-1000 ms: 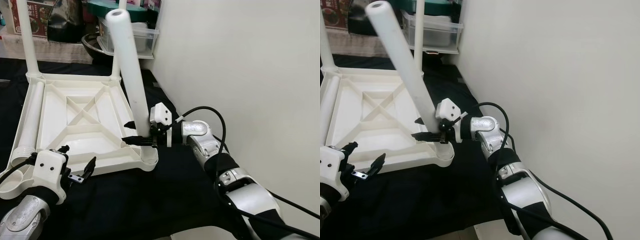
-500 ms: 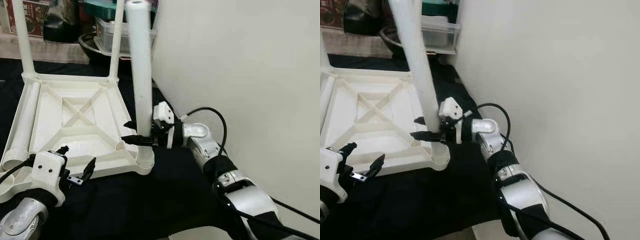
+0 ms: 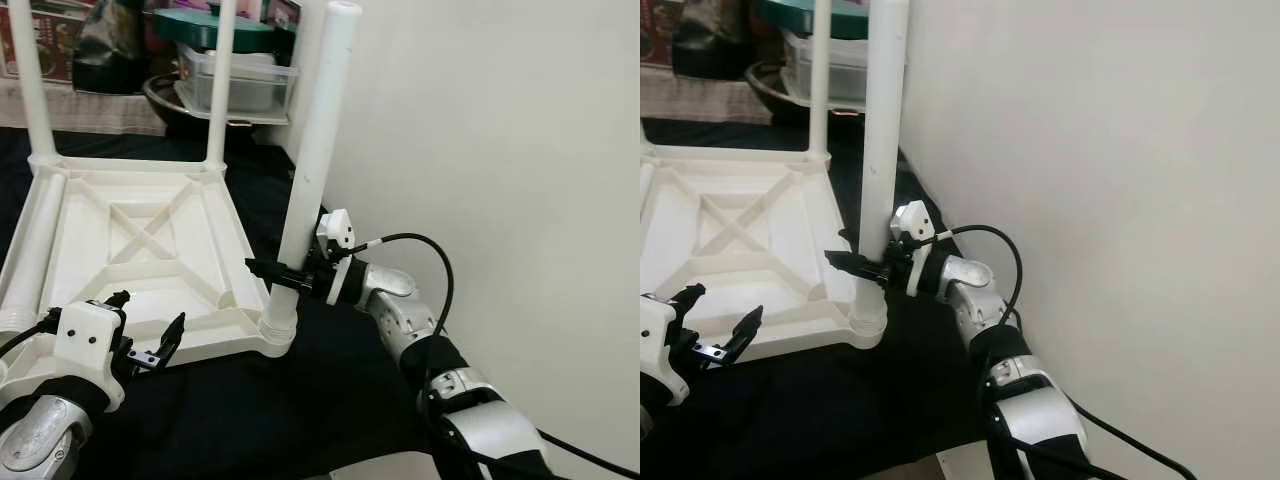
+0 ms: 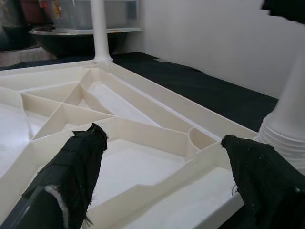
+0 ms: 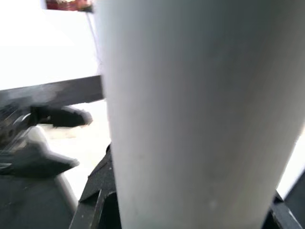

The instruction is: Building children table

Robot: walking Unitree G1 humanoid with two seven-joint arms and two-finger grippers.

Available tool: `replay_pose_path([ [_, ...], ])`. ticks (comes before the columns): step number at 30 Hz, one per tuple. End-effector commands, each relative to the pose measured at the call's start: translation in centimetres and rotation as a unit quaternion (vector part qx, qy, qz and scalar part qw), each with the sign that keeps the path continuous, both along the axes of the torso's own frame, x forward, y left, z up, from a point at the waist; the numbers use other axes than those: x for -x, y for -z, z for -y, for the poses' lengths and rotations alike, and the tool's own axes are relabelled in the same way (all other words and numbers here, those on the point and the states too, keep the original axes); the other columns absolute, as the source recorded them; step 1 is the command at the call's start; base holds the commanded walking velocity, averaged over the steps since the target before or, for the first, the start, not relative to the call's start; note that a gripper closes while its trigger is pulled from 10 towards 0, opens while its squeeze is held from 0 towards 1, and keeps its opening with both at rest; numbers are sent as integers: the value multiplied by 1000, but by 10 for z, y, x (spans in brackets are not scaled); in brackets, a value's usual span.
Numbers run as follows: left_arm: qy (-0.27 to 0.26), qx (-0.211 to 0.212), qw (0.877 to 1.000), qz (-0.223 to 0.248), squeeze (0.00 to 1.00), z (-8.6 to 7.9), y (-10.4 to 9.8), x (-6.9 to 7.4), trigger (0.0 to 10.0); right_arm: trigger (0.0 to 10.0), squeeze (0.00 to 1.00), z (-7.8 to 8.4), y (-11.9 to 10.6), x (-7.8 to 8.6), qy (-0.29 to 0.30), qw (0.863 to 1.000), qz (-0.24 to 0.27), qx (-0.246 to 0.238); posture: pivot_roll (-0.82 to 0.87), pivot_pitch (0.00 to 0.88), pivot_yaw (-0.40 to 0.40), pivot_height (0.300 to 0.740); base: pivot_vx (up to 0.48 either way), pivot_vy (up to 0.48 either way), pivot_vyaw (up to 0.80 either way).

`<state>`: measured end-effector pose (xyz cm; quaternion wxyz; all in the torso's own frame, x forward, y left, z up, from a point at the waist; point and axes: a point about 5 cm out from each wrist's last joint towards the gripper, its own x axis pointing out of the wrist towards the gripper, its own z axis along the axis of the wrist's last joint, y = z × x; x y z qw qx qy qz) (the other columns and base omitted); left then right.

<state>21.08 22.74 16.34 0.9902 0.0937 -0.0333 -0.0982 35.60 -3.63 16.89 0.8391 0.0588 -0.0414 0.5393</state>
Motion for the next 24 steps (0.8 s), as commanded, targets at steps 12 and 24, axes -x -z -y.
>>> replay_pose_path([
  [12, 11, 4, 1000, -4, 0, 4, 1, -5, 10000, 0, 0, 30, 46, -10, 373, 913, -159, 43, 247, 0, -189, 740, 0, 0, 0],
  [24, 13, 7, 1000, 1, 0, 6, 2, -9, 10000, 0, 0, 46, 21, -8, 515, 848, -130, 4, 228, 0, -173, 740, 0, 0, 0],
])
